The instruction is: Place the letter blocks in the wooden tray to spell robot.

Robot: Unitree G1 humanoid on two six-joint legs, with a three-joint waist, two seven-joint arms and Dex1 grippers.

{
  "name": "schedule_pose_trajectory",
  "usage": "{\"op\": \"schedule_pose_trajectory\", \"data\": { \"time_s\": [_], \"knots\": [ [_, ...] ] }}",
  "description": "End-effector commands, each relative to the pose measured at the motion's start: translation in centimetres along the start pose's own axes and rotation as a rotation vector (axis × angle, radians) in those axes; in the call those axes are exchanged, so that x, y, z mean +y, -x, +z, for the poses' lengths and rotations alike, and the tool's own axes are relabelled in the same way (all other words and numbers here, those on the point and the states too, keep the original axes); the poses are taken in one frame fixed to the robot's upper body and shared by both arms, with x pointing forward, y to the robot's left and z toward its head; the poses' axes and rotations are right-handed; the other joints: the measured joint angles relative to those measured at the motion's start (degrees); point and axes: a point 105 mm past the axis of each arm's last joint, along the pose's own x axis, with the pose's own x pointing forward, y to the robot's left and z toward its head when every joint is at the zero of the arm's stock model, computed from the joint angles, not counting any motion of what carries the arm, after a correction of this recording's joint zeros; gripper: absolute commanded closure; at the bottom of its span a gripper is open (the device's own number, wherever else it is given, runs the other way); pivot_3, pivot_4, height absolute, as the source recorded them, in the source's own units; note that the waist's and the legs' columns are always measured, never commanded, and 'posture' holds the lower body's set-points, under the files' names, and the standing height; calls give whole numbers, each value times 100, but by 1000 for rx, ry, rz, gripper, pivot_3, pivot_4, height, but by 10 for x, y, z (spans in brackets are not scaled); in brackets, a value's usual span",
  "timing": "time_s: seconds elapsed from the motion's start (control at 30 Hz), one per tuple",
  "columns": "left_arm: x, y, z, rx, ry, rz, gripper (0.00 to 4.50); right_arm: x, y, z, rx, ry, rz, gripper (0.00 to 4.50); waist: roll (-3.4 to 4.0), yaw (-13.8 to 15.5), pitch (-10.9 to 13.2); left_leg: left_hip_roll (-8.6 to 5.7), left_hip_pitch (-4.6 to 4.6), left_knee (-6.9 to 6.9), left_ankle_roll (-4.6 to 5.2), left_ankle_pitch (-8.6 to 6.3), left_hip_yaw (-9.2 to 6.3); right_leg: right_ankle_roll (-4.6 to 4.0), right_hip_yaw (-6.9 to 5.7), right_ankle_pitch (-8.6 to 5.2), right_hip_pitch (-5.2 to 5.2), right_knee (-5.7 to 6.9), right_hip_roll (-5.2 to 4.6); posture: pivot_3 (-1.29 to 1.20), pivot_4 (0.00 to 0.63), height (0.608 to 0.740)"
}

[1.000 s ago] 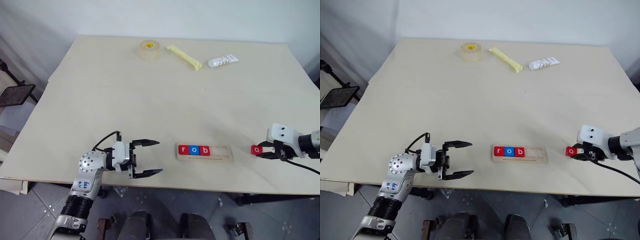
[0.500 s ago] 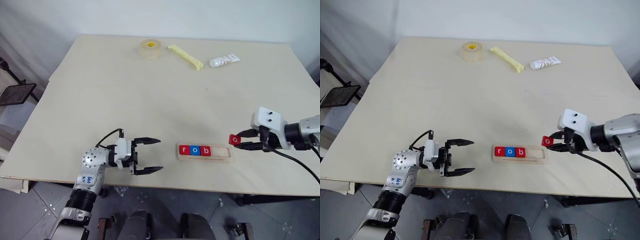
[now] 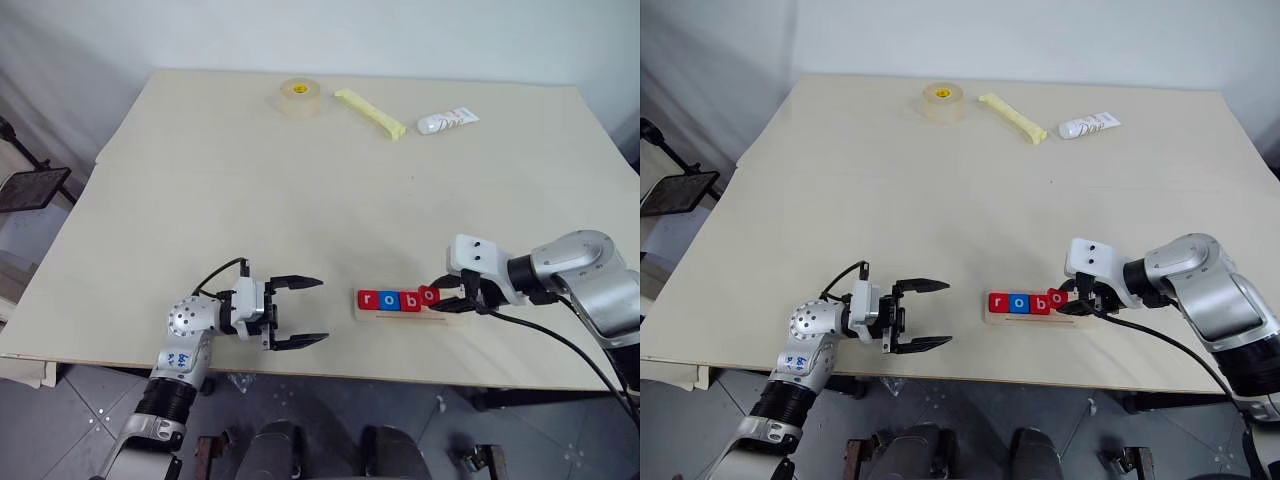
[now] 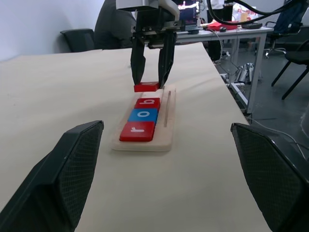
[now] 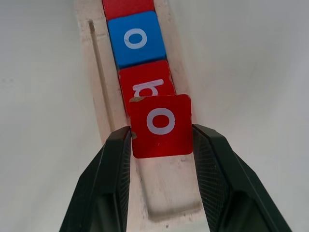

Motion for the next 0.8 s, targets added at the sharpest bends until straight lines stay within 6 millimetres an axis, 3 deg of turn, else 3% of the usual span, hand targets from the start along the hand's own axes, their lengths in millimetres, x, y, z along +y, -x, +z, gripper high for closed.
{"op": "schedule_pose_trajectory", "data": {
  "time_s": [0.03,0.37,0.67,0.8],
  "knots": [
    [0,-1,7,-10,-39,6,0,-3,3,2,12,34,-7,3041,0,0,0,0,0,0,0,0,0,0,0,0,0,0,0,0,150,740],
    [1,-2,7,-9,-41,14,0,-5,5,-5,58,66,6,3041,0,0,0,0,0,-1,0,0,3,0,-1,0,-2,1,0,0,150,740],
    [2,-3,6,-10,-42,16,0,1,16,11,5,69,-13,72,0,0,0,0,0,-1,0,0,2,0,0,0,-3,2,0,0,150,740],
    [3,-5,6,-13,-43,13,0,5,19,8,4,51,-28,25,0,8,0,0,0,-1,0,0,-2,0,1,0,-1,1,0,0,150,740]
  ]
}}
